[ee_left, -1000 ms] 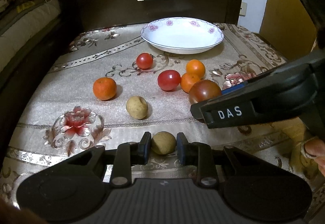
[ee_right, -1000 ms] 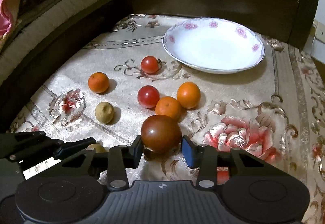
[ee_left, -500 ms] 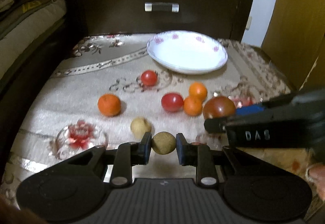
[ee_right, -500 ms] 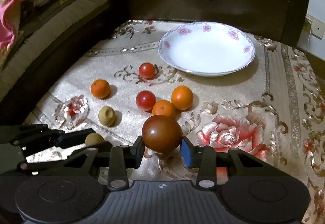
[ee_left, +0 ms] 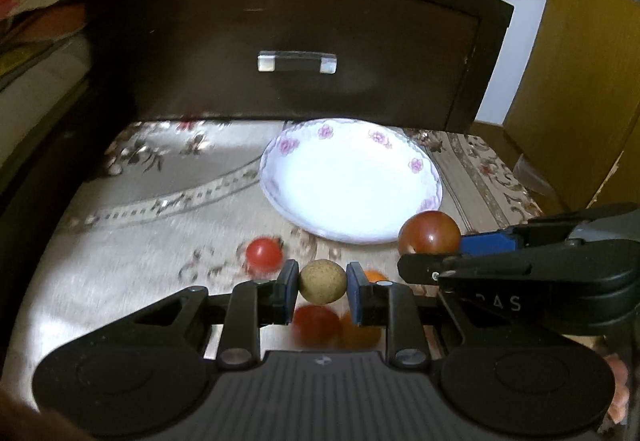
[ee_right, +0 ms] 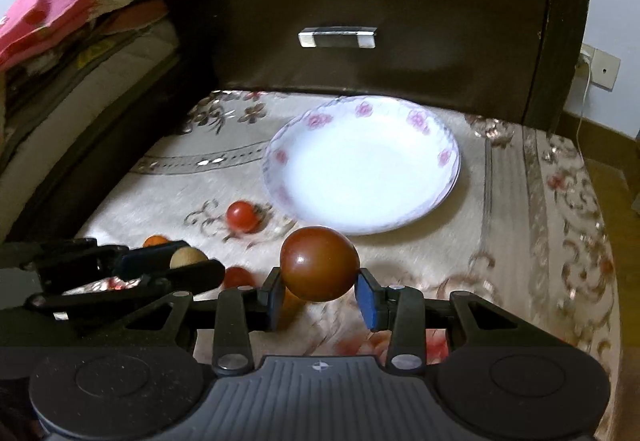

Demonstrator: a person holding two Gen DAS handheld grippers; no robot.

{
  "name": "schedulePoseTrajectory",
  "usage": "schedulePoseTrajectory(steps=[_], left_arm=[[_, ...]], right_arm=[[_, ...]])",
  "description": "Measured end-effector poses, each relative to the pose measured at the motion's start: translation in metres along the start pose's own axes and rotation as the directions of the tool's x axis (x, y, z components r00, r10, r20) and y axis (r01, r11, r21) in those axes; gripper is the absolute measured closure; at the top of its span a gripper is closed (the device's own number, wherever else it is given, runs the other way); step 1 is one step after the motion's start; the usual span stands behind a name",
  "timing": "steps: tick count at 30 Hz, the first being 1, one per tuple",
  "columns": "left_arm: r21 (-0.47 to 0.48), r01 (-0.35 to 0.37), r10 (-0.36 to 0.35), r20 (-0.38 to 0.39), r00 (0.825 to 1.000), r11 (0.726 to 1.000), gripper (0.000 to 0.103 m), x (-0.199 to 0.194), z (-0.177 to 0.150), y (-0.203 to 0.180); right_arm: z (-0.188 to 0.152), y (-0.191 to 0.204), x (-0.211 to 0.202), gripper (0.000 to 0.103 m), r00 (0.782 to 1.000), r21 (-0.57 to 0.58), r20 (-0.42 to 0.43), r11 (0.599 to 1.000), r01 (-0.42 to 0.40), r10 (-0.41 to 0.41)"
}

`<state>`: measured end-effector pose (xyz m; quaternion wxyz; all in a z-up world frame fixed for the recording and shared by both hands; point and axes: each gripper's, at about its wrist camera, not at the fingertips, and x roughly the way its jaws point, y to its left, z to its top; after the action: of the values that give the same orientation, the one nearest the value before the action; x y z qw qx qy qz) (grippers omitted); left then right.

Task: Organize fruits
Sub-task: 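Carry the tan fruit and dark red tomato in both tools over the white bowl, then open both tools to drop the tan fruit and tomato into the bowl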

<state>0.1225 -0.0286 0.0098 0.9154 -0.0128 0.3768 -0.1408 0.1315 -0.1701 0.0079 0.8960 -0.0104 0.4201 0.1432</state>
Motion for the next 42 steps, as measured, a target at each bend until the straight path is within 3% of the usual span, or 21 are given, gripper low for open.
schedulePoseTrajectory(steps=[8, 17, 42], left_arm=[[0.029, 0.005, -0.005, 0.013, 1.0, 1.0, 0.072, 0.035, 0.03, -0.004], [0.033, 0.006, -0.006, 0.004, 1.0, 0.999, 0.072, 0.065, 0.041, -0.003], [-0.005, -0.014, 0.014, -0.031, 0.999, 1.0, 0.065, 0.071, 0.043, 0.003]], right_arm=[[0.028, -0.028, 0.022, 0.068, 0.999, 0.006, 0.01, 0.999, 0.033, -0.033], [0.046, -0.053, 0.05, 0.068, 1.0, 0.018, 0.003, 1.0, 0.023, -0.023], [0.048, -0.057, 0.056, 0.061, 0.999, 0.006, 0.023, 1.0, 0.025, -0.025]])
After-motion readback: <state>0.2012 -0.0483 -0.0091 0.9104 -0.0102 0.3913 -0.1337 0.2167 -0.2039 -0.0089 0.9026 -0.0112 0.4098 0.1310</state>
